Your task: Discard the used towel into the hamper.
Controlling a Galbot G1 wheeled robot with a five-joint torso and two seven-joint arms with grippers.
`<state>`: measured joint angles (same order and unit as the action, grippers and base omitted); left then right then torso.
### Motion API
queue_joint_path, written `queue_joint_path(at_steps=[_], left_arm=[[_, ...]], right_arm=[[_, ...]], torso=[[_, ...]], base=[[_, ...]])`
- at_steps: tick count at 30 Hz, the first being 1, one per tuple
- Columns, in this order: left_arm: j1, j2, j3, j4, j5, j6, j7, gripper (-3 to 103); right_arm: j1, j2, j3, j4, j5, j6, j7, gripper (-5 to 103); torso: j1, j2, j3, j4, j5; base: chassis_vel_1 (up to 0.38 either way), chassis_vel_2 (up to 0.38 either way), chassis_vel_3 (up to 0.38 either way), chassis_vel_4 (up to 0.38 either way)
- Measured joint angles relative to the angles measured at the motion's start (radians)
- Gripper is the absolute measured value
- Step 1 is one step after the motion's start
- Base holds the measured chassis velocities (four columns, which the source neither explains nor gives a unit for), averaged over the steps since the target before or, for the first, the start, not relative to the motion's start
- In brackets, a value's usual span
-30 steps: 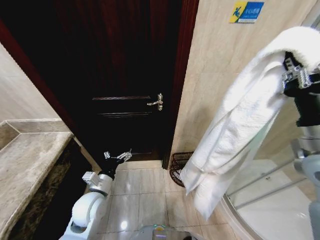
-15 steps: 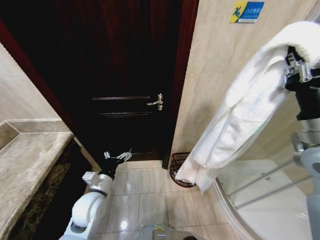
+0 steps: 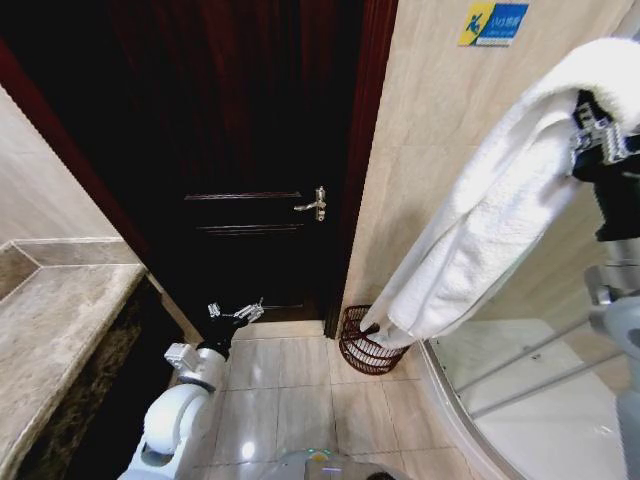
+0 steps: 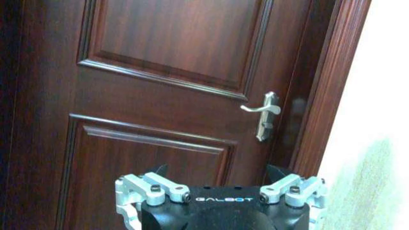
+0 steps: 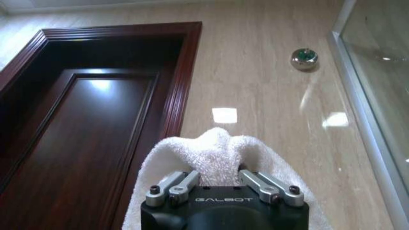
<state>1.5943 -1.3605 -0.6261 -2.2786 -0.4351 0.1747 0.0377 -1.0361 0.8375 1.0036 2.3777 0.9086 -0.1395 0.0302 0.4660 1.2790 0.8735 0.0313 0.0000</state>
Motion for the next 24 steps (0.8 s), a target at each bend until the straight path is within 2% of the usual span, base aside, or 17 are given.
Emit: queue_joint_path(at_steps=[17,24], left_arm=[[0.0,0.0,0.0,0.0,0.0,0.0,0.0,100],[0.0,0.0,0.0,0.0,0.0,0.0,0.0,100]], right_arm=[[0.018,-0.011,-0.013,-0.042,-0.003,-0.001,-0.006,14],[0.084,-0.026,-0.063,-0.118,-0.024,0.003,-0.017,14]], torso=[[0.0,0.0,0.0,0.0,0.0001],[0.0,0.0,0.0,0.0,0.0]], base=[[0.0,0.0,0.0,0.0],[0.0,0.0,0.0,0.0]])
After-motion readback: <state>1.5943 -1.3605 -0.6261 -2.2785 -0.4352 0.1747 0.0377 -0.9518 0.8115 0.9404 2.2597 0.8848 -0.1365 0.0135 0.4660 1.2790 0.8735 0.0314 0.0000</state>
